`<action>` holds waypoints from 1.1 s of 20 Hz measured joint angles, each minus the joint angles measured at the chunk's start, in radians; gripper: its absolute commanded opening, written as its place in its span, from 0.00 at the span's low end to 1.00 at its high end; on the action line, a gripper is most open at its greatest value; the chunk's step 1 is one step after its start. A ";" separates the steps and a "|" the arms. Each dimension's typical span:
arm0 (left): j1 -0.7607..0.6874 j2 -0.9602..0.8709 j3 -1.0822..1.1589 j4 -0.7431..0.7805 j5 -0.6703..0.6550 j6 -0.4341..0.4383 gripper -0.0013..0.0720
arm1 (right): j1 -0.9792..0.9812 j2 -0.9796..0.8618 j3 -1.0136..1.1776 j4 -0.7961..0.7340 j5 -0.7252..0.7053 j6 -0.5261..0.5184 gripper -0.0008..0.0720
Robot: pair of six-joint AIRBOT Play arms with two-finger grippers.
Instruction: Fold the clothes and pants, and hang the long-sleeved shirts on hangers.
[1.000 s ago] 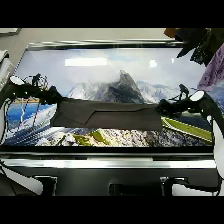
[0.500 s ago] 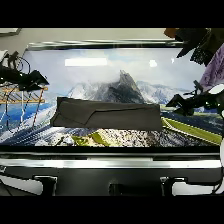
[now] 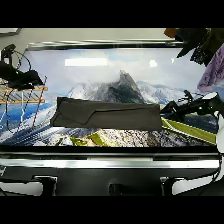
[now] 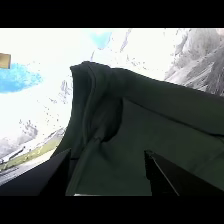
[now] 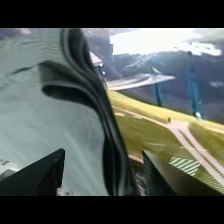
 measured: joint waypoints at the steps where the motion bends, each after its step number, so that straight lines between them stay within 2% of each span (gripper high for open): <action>1: -0.006 0.002 0.000 0.004 -0.001 -0.006 0.75 | 0.000 -0.005 -0.008 0.002 -0.007 -0.003 0.74; 6: -0.026 0.005 0.000 0.018 -0.004 -0.021 0.75 | 0.032 -0.014 -0.038 0.024 -0.018 -0.014 0.72; 8: -0.029 0.005 0.000 0.019 -0.005 -0.023 0.75 | 0.067 -0.016 -0.045 0.020 -0.032 -0.011 0.58; 10: -0.031 0.005 0.000 0.019 -0.005 -0.024 0.75 | 0.105 -0.018 -0.049 0.004 -0.052 -0.003 0.12; 11: -0.031 0.005 0.000 0.019 -0.005 -0.024 0.74 | 0.124 -0.019 -0.051 -0.002 -0.060 0.003 0.06; 13: -0.031 0.005 0.000 0.019 -0.006 -0.024 0.73 | 0.150 -0.010 -0.051 -0.006 -0.068 0.009 0.05; 14: -0.031 0.005 0.000 0.019 -0.006 -0.024 0.54 | 0.157 0.000 -0.051 -0.005 -0.067 0.012 0.05; 15: -0.031 0.005 0.000 0.018 -0.006 -0.024 0.14 | 0.161 0.018 -0.047 0.000 -0.063 0.020 0.05; 16: -0.031 0.004 0.000 0.010 -0.006 -0.024 0.05 | 0.163 0.037 -0.039 0.002 -0.056 0.036 0.05; 22: -0.114 -0.083 0.000 -0.108 0.006 -0.048 0.05 | 0.159 0.161 0.114 -0.053 0.090 0.167 0.05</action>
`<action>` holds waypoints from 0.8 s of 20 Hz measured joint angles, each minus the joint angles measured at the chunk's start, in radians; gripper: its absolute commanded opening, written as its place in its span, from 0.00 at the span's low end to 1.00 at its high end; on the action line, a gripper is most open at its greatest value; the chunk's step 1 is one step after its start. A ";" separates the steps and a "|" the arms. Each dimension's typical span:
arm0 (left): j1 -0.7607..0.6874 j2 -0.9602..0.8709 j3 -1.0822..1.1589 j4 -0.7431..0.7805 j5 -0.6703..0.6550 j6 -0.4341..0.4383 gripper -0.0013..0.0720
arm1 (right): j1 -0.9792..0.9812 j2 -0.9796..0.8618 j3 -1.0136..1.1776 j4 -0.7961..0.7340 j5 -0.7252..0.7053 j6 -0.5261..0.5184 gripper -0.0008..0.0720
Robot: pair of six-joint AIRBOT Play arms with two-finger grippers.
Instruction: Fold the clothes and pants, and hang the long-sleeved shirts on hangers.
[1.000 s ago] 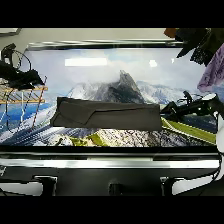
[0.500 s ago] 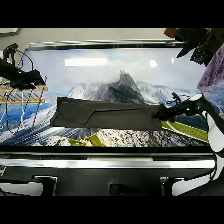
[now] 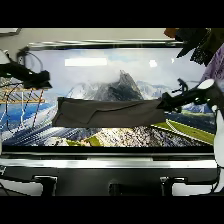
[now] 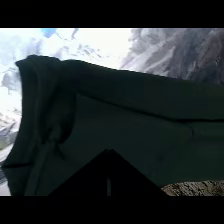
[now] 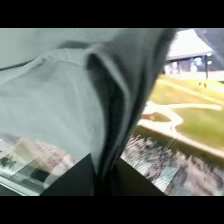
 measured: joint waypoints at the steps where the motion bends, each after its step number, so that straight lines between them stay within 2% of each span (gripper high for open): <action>1: -0.035 -0.029 0.000 -0.016 0.004 -0.014 0.05 | 0.000 0.018 0.036 -0.013 0.029 0.025 0.05; 4: -0.167 -0.135 0.000 -0.114 0.060 -0.045 0.04 | 0.000 0.064 0.132 -0.050 0.105 0.095 0.05; 10: -0.446 -0.310 0.000 -0.365 0.292 -0.091 0.04 | 0.000 0.142 0.263 -0.104 0.230 0.201 0.05; 16: -0.638 -0.400 0.000 -0.453 0.465 -0.172 0.04 | 0.000 0.196 0.327 -0.168 0.285 0.259 0.05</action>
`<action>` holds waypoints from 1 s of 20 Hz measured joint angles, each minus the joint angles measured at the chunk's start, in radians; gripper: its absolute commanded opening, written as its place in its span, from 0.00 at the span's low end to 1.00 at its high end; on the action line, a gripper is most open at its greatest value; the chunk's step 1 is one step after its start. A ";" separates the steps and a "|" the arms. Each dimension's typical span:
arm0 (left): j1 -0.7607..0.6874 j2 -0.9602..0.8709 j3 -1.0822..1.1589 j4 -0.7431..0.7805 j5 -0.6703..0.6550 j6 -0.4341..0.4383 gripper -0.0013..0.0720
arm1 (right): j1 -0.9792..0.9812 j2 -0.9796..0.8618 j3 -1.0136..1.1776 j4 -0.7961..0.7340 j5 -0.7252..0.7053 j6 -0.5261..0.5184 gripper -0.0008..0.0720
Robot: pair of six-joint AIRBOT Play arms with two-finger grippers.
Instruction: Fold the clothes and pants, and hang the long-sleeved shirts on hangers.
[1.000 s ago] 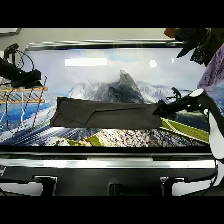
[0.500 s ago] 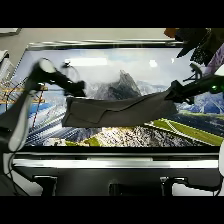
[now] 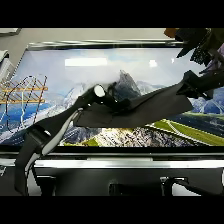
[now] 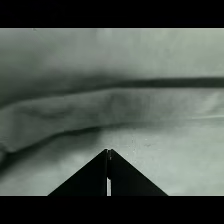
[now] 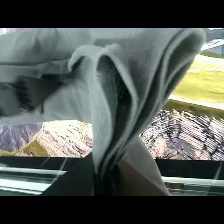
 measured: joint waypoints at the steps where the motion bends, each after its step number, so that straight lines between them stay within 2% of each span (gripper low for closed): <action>1: -0.019 -0.007 0.000 -0.005 0.021 -0.005 0.04 | 0.000 0.003 0.003 -0.005 0.004 0.003 0.05; 13: -0.146 -0.084 0.005 -0.062 0.216 -0.090 0.04 | 0.000 0.048 0.011 -0.005 0.012 0.020 0.05; 16: -0.124 -0.063 0.012 -0.048 0.188 -0.091 0.04 | 0.000 0.053 0.011 -0.005 0.003 0.017 0.05; 20: -0.014 0.054 0.015 0.077 0.075 -0.082 0.04 | 0.009 0.055 0.011 0.039 -0.034 0.014 0.05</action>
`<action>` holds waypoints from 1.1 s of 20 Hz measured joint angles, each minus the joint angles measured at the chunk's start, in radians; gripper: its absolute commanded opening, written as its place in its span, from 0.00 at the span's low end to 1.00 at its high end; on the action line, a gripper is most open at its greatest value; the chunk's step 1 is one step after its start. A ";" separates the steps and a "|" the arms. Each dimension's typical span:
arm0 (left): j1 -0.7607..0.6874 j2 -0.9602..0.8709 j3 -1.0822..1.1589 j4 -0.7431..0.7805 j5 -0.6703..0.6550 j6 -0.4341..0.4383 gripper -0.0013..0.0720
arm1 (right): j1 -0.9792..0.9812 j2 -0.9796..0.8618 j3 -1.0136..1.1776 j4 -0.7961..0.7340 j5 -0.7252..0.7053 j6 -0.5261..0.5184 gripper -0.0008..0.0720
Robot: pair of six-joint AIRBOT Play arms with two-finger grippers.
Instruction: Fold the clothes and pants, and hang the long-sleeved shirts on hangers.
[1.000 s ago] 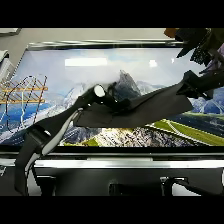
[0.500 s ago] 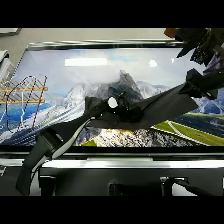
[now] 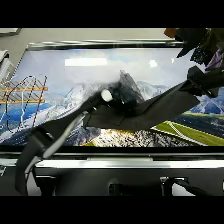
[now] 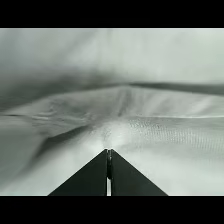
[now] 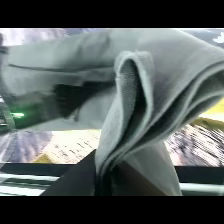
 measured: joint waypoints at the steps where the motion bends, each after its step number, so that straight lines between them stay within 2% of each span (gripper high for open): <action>1: 0.041 0.044 0.000 0.036 -0.032 0.011 0.04 | 0.015 0.000 0.000 0.013 -0.014 0.004 0.05; 5: 0.251 0.261 0.001 0.142 -0.208 0.077 0.04 | 0.146 -0.026 0.000 0.037 -0.092 0.045 0.05; 9: 0.484 0.474 0.001 0.181 -0.396 0.141 0.04 | 0.347 -0.098 0.000 0.047 -0.215 0.101 0.05; 14: 0.708 0.636 0.000 0.196 -0.519 0.169 0.04 | 0.549 -0.238 0.000 0.060 -0.388 0.165 0.05; 17: 0.789 0.673 0.000 0.196 -0.565 0.179 0.04 | 0.623 -0.322 0.000 0.097 -0.492 0.182 0.05; 22: 0.837 0.689 0.000 0.197 -0.598 0.197 0.04 | 0.694 -0.425 0.000 0.132 -0.605 0.199 0.05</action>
